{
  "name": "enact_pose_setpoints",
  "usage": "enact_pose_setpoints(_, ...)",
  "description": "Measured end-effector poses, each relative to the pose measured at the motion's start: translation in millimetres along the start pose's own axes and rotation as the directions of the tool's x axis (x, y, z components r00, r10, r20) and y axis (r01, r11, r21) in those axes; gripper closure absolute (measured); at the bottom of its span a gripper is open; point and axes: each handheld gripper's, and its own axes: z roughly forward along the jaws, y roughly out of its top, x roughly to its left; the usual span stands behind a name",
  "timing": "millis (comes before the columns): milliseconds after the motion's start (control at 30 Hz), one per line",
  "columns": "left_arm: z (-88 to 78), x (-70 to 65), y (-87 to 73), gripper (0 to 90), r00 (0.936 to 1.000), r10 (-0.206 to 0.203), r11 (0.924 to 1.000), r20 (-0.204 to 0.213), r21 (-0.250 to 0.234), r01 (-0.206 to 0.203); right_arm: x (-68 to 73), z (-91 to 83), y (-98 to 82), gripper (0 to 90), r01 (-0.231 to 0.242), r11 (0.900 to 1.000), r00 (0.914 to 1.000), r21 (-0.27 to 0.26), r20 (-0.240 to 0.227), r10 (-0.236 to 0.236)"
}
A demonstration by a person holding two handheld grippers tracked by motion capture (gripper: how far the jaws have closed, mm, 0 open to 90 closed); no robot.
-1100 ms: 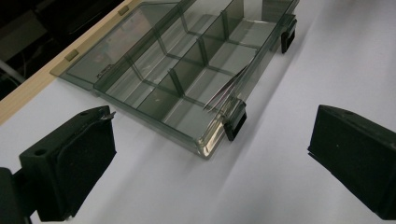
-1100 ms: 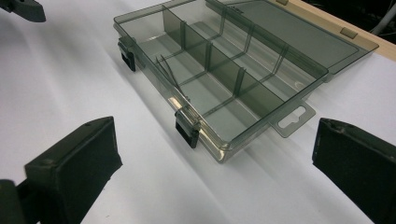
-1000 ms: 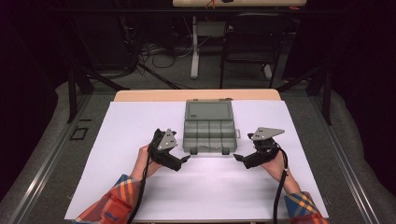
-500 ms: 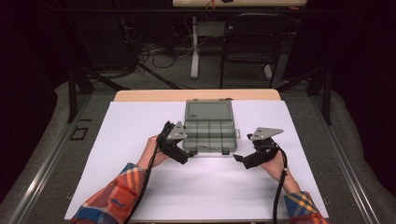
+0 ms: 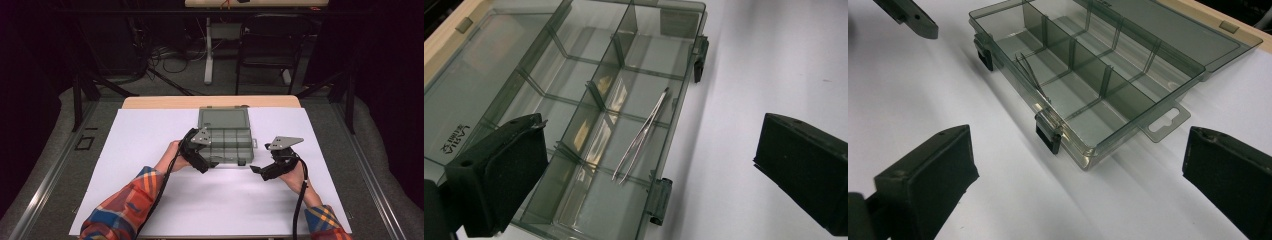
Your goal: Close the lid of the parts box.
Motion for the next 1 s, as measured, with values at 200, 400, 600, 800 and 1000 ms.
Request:
enact_pose_setpoints(200,7.6,0.3,2.0,0.3,0.9999,0.013,0.9987,0.010,0.048,-0.014,0.0,0.4,0.0,0.0,0.001,1.000,1.0000,0.002,-0.002,-0.001)
enact_pose_setpoints(400,13.5,1.9,4.9,12.5,0.9994,0.022,0.9968,0.026,0.076,-0.024,0.4,1.8,-0.3,0.0,0.003,1.000,1.0000,0.010,-0.003,-0.003)
enact_pose_setpoints(600,22.1,0.7,8.4,23.2,0.9975,0.051,0.9925,0.049,0.108,-0.056,0.1,1.8,-0.3,0.0,0.001,1.000,1.0000,0.011,-0.003,-0.001)
enact_pose_setpoints(800,28.0,1.5,9.7,39.3,0.9947,0.066,0.9884,0.079,0.132,-0.076,-0.7,1.7,-0.8,0.0,-0.001,1.000,1.0000,0.012,0.000,0.001)
enact_pose_setpoints(1000,32.1,3.1,7.5,55.6,0.9910,0.059,0.9888,0.121,0.130,-0.074,-0.2,2.1,-0.2,0.0,0.001,1.000,1.0000,0.015,0.000,-0.001)
